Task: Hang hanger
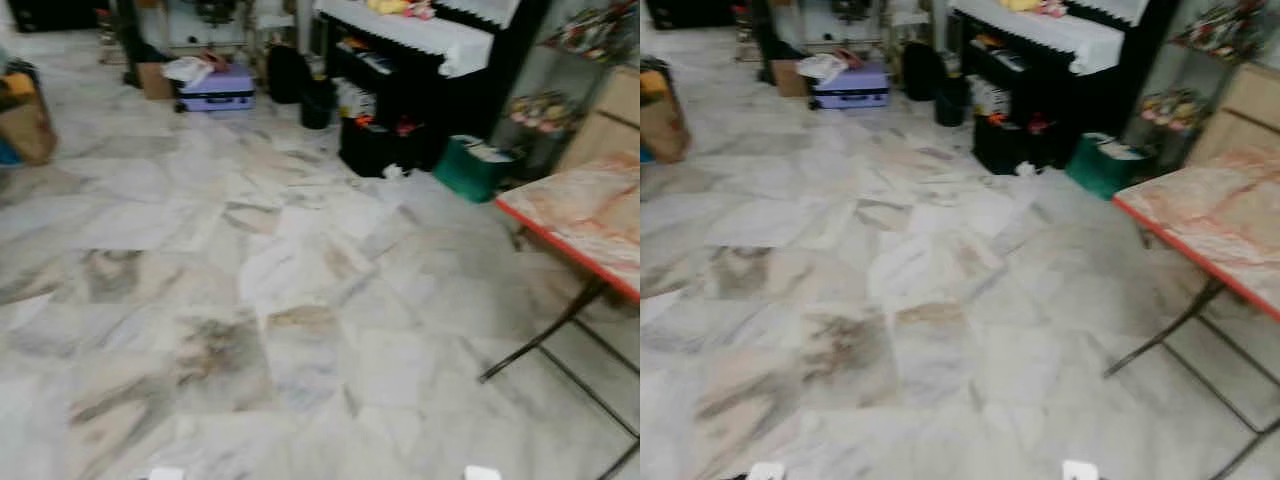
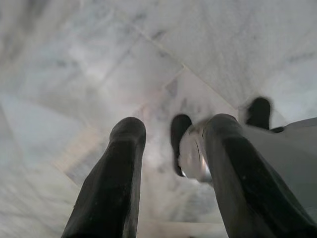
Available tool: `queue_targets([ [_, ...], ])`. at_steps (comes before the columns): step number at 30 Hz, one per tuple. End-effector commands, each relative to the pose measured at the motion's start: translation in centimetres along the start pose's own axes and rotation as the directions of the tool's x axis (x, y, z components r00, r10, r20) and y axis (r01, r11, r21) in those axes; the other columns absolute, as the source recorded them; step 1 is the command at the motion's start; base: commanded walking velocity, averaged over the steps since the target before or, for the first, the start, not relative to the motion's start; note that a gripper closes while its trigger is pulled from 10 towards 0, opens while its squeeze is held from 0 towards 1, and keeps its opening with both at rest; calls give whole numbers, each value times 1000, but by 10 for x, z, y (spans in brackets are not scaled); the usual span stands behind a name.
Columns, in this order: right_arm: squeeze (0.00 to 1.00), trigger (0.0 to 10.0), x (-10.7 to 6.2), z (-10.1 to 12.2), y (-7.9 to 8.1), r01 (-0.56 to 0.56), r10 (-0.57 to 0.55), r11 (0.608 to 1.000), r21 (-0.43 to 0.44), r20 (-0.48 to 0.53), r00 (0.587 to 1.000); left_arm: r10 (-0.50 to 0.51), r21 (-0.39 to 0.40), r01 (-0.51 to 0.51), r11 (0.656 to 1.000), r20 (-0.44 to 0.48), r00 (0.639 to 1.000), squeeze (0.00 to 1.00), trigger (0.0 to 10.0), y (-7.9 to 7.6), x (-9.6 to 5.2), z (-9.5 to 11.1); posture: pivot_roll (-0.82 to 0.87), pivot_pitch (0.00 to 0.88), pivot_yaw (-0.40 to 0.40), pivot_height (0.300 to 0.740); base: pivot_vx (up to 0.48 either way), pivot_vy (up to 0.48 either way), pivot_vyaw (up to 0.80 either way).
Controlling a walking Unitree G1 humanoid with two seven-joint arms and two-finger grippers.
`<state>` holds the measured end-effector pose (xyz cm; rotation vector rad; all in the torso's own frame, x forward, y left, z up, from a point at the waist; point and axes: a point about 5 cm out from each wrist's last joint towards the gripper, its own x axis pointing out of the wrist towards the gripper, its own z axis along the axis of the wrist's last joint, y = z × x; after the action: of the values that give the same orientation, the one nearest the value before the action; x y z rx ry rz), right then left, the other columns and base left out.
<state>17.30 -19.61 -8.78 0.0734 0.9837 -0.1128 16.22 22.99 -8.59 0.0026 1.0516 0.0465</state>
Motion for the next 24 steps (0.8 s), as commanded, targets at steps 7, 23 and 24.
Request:
queue_targets([
  [7, 0, 10000, -33, -42, -108, 364, -345, 870, 333, -115, 931, 151, -43, -150, 988, 28, 988, 0, 10000, 34, -9, -8, 104, 0, 65, 740, 0, 0, -739],
  [23, 0, 10000, -30, -37, -102, 360, -353, 857, 370, -90, 931, 144, -52, -141, 989, 68, 987, 0, 10000, 34, -9, -3, 88, 12, 64, 740, 0, -41, -173],
  [24, 0, 10000, -30, -37, -101, 360, -353, 856, 370, -90, 931, 144, -51, -140, 989, 69, 987, 0, 10000, 34, -9, -3, 91, 12, 63, 740, 0, -274, 0],
])
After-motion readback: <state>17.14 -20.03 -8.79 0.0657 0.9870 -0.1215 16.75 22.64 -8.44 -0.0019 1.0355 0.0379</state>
